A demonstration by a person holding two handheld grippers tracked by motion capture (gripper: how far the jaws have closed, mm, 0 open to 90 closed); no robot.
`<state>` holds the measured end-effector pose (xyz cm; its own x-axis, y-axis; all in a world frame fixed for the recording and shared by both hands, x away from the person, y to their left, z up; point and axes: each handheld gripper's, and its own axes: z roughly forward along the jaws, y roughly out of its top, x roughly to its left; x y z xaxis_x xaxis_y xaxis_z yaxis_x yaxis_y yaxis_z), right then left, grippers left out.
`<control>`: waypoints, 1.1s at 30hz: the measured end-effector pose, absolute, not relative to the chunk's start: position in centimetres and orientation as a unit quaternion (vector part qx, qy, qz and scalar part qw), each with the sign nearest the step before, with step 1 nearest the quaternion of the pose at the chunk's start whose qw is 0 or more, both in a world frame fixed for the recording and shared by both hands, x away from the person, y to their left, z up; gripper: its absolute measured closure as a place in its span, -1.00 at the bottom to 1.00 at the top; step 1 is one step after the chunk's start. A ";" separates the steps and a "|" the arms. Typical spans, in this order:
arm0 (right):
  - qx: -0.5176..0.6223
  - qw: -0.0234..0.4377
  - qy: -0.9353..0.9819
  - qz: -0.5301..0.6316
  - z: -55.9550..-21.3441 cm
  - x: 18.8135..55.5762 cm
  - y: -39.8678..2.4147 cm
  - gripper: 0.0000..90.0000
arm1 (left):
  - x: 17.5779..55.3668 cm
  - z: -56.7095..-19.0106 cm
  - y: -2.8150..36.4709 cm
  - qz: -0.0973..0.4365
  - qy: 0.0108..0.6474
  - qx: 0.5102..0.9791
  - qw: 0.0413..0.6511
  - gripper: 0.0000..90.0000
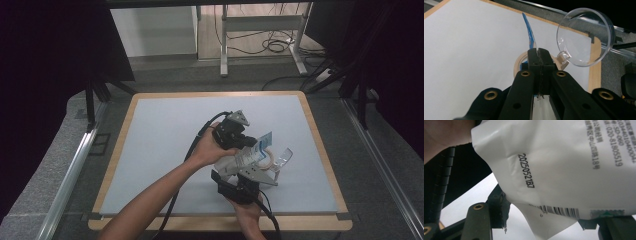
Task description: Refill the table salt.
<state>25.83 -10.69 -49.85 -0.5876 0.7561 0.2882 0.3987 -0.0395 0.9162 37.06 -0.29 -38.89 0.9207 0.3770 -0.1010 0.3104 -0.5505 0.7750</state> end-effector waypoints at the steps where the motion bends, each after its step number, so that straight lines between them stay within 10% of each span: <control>1: 0.428 0.156 0.674 0.581 -49.9 25.8 -10.7 -0.13 | 37.1 -38.9 -0.3 0.038 0.196 0.879 0.433 1.00; 33: 0.430 0.175 0.673 0.575 -50.1 26.0 -10.6 -0.12 | 37.0 -38.8 -0.7 0.045 0.197 0.880 0.429 1.00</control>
